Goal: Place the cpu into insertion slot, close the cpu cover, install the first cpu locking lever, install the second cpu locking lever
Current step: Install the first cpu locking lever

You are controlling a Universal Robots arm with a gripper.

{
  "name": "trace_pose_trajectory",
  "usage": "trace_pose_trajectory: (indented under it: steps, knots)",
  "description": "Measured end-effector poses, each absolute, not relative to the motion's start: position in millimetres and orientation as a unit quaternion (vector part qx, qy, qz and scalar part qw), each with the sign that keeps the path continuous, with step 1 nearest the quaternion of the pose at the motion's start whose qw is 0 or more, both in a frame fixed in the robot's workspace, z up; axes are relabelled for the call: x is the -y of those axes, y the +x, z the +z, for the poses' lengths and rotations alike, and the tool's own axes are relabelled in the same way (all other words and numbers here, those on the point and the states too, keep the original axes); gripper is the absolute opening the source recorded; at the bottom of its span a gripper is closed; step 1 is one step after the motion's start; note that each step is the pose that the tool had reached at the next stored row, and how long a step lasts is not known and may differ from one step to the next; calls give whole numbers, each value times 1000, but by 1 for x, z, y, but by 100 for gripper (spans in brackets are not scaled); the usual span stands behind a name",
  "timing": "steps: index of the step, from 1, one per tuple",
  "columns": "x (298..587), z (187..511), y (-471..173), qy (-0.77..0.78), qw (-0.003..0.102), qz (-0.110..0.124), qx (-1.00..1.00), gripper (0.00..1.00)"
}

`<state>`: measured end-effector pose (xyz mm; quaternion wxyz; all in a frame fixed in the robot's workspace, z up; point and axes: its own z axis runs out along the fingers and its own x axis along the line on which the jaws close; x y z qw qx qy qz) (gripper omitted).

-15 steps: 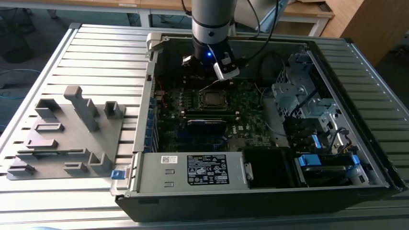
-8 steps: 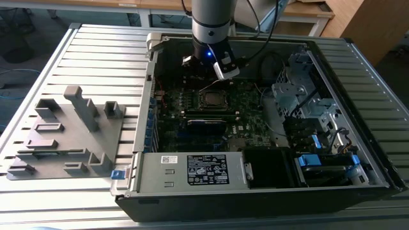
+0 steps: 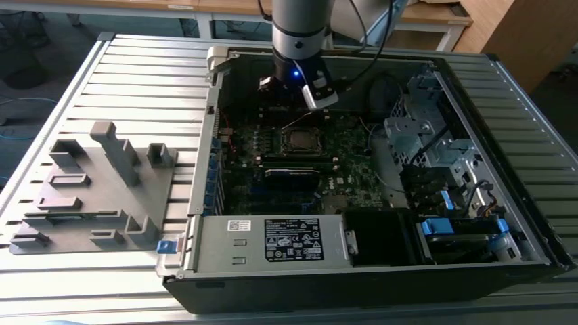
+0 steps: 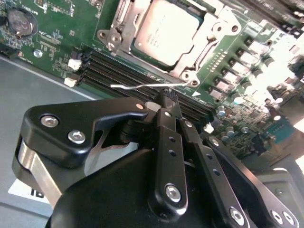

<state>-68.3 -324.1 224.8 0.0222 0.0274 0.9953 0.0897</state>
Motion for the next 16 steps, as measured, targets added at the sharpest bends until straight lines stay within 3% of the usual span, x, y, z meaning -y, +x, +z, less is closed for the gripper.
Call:
trace_pose_trajectory:
  steps: [16]
  knots:
    - [318,222,-56,28,22,89,-995,11]
